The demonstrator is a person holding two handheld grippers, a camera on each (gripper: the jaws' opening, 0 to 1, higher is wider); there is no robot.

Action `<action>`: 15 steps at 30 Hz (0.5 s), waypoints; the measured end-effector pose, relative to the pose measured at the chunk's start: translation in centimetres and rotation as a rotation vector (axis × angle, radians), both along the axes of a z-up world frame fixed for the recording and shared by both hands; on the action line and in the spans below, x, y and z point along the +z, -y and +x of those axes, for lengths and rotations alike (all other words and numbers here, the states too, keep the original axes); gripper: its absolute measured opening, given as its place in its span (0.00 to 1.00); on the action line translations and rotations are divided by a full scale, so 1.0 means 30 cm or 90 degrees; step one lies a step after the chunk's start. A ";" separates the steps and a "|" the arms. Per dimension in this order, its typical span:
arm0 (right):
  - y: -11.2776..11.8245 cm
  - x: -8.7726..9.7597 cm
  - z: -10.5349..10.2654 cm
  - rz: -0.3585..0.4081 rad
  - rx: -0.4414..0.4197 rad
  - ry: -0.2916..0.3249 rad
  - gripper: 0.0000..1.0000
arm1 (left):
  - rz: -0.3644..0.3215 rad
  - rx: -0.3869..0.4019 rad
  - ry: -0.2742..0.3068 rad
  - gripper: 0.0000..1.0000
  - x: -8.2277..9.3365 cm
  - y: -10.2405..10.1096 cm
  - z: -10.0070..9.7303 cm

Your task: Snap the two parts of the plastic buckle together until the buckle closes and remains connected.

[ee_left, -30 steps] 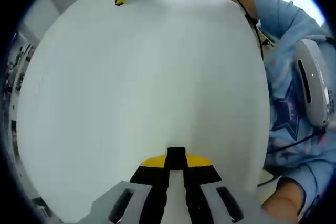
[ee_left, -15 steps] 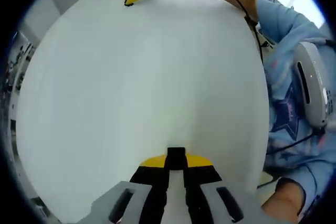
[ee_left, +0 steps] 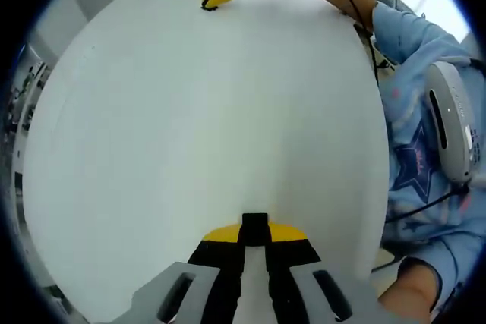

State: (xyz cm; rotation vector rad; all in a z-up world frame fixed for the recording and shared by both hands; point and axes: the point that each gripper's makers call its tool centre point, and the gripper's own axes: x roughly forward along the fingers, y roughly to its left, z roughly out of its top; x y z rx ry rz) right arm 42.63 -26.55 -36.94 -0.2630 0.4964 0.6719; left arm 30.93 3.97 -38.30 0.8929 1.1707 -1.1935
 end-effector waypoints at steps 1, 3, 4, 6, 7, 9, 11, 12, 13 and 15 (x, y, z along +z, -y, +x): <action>-0.004 0.001 -0.011 -0.004 0.000 0.004 0.09 | -0.001 0.000 0.000 0.09 0.000 0.001 -0.001; -0.010 0.002 -0.028 -0.009 -0.002 0.008 0.09 | -0.002 0.000 0.001 0.09 0.000 0.004 -0.003; -0.013 0.002 -0.038 -0.009 0.000 0.007 0.09 | -0.002 0.001 0.001 0.09 0.000 0.006 -0.004; -0.026 0.002 -0.063 -0.001 0.008 0.005 0.09 | -0.003 0.000 0.001 0.09 0.000 0.009 -0.005; -0.030 0.001 -0.070 0.003 0.010 0.004 0.10 | -0.003 0.000 0.002 0.09 0.000 0.010 -0.005; -0.035 0.004 -0.091 0.007 0.011 0.004 0.14 | -0.003 0.001 0.002 0.09 0.001 0.012 -0.005; -0.035 0.015 -0.108 -0.014 0.027 0.020 0.19 | -0.004 0.001 0.001 0.09 0.001 0.014 -0.006; -0.042 0.030 -0.118 -0.013 0.042 0.033 0.20 | -0.005 0.001 0.001 0.09 0.001 0.015 -0.007; -0.042 0.044 -0.123 -0.001 0.039 0.040 0.21 | -0.005 0.001 0.002 0.09 0.001 0.015 -0.007; -0.039 0.094 -0.130 0.028 0.046 0.066 0.21 | -0.006 0.000 0.002 0.09 0.001 0.017 -0.008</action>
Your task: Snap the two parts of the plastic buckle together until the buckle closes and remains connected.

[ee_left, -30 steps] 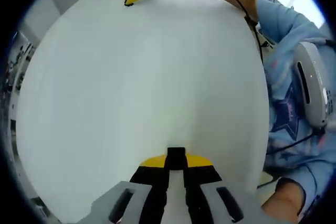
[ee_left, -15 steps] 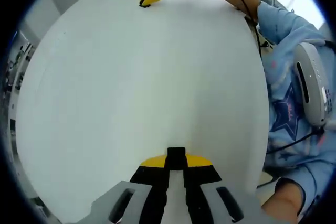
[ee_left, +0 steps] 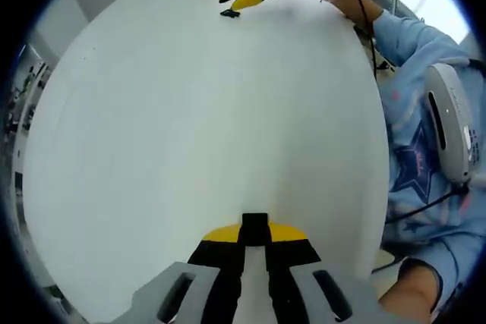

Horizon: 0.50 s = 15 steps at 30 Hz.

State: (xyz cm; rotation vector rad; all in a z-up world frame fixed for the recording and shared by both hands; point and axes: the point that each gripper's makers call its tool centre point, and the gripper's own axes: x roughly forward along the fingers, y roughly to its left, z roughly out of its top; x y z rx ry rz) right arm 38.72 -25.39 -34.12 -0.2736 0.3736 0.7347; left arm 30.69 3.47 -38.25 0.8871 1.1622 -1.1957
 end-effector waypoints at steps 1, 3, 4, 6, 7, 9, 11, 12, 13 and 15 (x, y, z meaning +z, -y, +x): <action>0.013 0.013 -0.006 -0.003 0.003 0.005 0.21 | 0.000 0.000 0.000 0.09 0.000 0.000 0.000; 0.049 0.038 0.002 -0.001 -0.007 0.019 0.21 | 0.000 -0.001 0.000 0.09 0.001 0.001 0.000; 0.077 0.040 0.006 -0.019 -0.009 0.025 0.21 | 0.001 -0.001 -0.001 0.09 0.001 0.001 0.001; 0.113 0.024 0.010 -0.034 -0.017 0.016 0.20 | 0.001 -0.001 -0.002 0.09 0.001 0.001 0.000; 0.120 0.014 0.010 -0.036 -0.018 0.008 0.20 | 0.001 -0.001 -0.002 0.09 0.001 0.001 0.000; 0.129 -0.019 -0.001 -0.039 -0.017 -0.016 0.20 | 0.000 -0.001 -0.002 0.09 0.002 0.001 0.001; 0.125 -0.045 -0.010 -0.047 -0.012 -0.030 0.20 | -0.002 0.000 -0.003 0.09 0.002 0.001 0.000; 0.120 -0.055 -0.015 -0.050 -0.009 -0.034 0.20 | -0.004 0.002 -0.004 0.09 0.002 0.000 0.001; 0.115 -0.061 -0.017 -0.051 -0.007 -0.037 0.20 | -0.004 0.002 -0.005 0.09 0.003 0.000 0.001; 0.098 -0.081 -0.027 -0.050 0.006 -0.056 0.21 | -0.002 0.004 -0.005 0.09 0.003 0.000 0.002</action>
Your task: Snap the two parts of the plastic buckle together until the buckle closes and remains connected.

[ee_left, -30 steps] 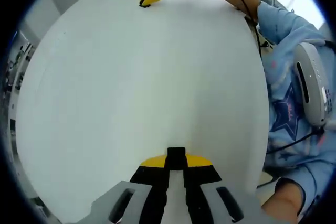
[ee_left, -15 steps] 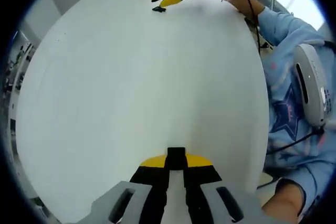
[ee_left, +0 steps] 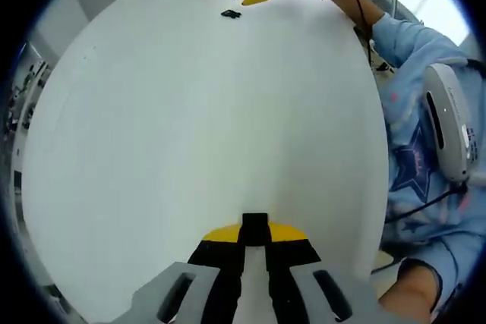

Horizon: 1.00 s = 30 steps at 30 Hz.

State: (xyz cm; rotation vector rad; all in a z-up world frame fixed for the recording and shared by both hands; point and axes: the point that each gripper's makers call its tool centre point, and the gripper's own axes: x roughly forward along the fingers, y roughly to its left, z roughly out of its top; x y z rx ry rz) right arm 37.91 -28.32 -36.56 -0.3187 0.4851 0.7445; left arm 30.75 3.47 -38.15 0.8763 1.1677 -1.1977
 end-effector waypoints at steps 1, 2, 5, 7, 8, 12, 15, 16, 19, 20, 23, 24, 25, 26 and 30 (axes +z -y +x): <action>-0.006 -0.008 -0.002 0.002 0.002 -0.008 0.21 | 0.001 0.000 0.001 0.09 0.001 0.000 0.001; -0.014 -0.016 0.001 0.005 0.002 -0.013 0.21 | 0.002 0.000 0.002 0.09 0.001 0.000 0.002; -0.031 -0.016 -0.002 0.012 -0.003 -0.017 0.22 | 0.003 0.000 0.004 0.09 0.002 -0.002 0.004; -0.039 -0.014 0.006 0.013 -0.009 -0.016 0.22 | 0.002 0.001 0.004 0.09 0.003 -0.002 0.005; -0.043 -0.014 0.013 0.014 -0.012 -0.016 0.23 | 0.002 0.001 0.004 0.09 0.003 -0.003 0.005; -0.068 -0.013 0.035 0.016 -0.029 -0.017 0.25 | 0.004 0.001 0.005 0.09 0.005 -0.005 0.007; -0.078 -0.008 0.048 0.004 -0.040 -0.009 0.27 | 0.008 0.001 0.005 0.09 0.004 -0.006 0.007; -0.085 -0.009 0.049 0.002 -0.042 -0.009 0.28 | 0.008 0.001 0.006 0.09 0.004 -0.007 0.006; -0.098 -0.006 0.067 -0.005 -0.053 -0.002 0.31 | 0.006 0.002 0.006 0.09 0.004 -0.010 0.006; -0.107 -0.007 0.071 -0.004 -0.055 -0.002 0.31 | 0.005 0.002 0.005 0.09 0.004 -0.010 0.007; -0.128 0.000 0.090 -0.012 -0.057 0.005 0.32 | 0.003 0.005 0.004 0.09 0.004 -0.012 0.007; -0.131 0.000 0.088 -0.016 -0.056 0.005 0.33 | 0.003 0.005 0.004 0.09 0.004 -0.013 0.007; -0.134 0.005 0.092 -0.030 -0.046 0.007 0.32 | 0.003 0.005 0.004 0.09 0.004 -0.013 0.007; -0.139 0.005 0.090 -0.044 -0.029 0.011 0.32 | 0.003 0.005 0.004 0.09 0.004 -0.013 0.008; -0.155 0.005 0.084 -0.089 0.047 0.001 0.30 | 0.002 0.005 0.005 0.09 0.004 -0.015 0.007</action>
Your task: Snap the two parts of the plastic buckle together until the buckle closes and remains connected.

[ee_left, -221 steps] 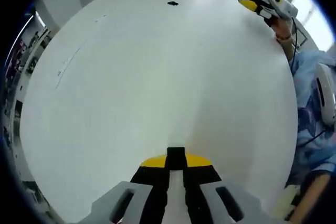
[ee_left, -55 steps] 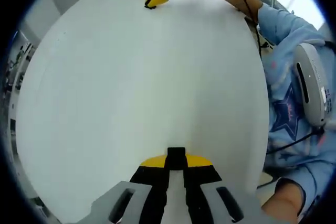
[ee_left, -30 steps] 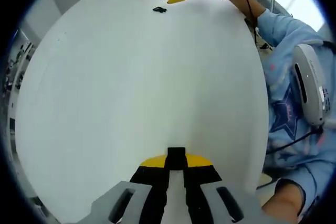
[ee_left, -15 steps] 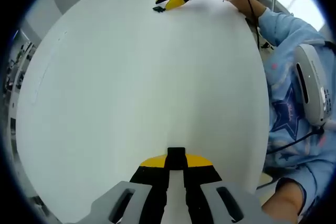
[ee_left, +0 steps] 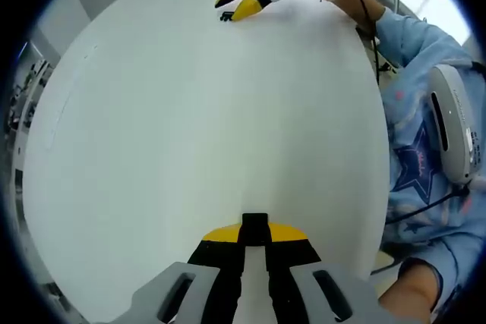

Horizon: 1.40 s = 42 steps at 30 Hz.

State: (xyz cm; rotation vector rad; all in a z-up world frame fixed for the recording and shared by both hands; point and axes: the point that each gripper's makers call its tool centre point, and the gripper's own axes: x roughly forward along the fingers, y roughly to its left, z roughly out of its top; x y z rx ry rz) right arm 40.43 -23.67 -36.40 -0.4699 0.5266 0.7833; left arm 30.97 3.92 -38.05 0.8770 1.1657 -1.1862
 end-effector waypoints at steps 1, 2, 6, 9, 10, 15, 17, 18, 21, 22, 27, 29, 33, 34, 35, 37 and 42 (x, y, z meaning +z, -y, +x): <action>-0.005 0.001 -0.001 -0.007 0.021 -0.002 0.30 | -0.001 0.000 -0.001 0.09 0.000 0.000 0.001; -0.004 -0.002 -0.004 -0.013 0.039 -0.011 0.30 | -0.002 0.000 -0.001 0.09 0.000 -0.001 0.001; -0.003 -0.003 -0.019 -0.054 0.140 -0.051 0.29 | -0.005 0.000 -0.002 0.09 0.000 0.000 0.003; 0.001 -0.001 -0.016 -0.114 0.204 -0.077 0.31 | -0.005 -0.001 -0.005 0.09 -0.001 0.001 0.003; 0.002 -0.003 -0.016 -0.126 0.212 -0.082 0.32 | -0.004 -0.001 -0.006 0.09 -0.001 0.000 0.003; -0.016 -0.013 -0.036 -0.170 0.286 -0.121 0.30 | -0.004 0.001 -0.008 0.09 -0.003 0.003 0.003; -0.021 -0.021 -0.056 -0.182 0.311 -0.150 0.28 | -0.006 0.000 -0.009 0.09 -0.003 0.004 0.002; -0.023 -0.026 -0.065 -0.183 0.322 -0.165 0.25 | -0.006 0.000 -0.009 0.09 -0.003 0.004 0.002; -0.023 -0.030 -0.059 -0.189 0.326 -0.184 0.26 | -0.009 0.000 -0.009 0.09 -0.005 0.006 -0.002; -0.021 -0.032 -0.054 -0.191 0.327 -0.189 0.27 | -0.009 -0.001 -0.010 0.09 -0.006 0.006 -0.003; -0.011 -0.039 -0.076 -0.214 0.356 -0.200 0.27 | -0.007 -0.003 -0.012 0.09 -0.006 0.007 -0.001; -0.006 -0.041 -0.076 -0.222 0.358 -0.204 0.26 | -0.006 -0.004 -0.013 0.09 -0.006 0.008 0.000; 0.005 -0.044 -0.079 -0.233 0.354 -0.212 0.23 | -0.009 -0.007 -0.014 0.09 -0.005 0.008 0.000; 0.006 -0.045 -0.082 -0.236 0.355 -0.211 0.21 | -0.010 -0.007 -0.015 0.09 -0.004 0.009 0.000; 0.007 -0.046 -0.085 -0.238 0.354 -0.213 0.14 | -0.010 -0.006 -0.015 0.09 -0.004 0.010 0.000; 0.013 -0.047 -0.087 -0.244 0.355 -0.217 0.12 | -0.010 -0.007 -0.015 0.09 -0.003 0.012 -0.001; 0.014 -0.047 -0.075 -0.246 0.346 -0.222 0.12 | -0.006 -0.007 -0.015 0.09 -0.002 0.014 -0.004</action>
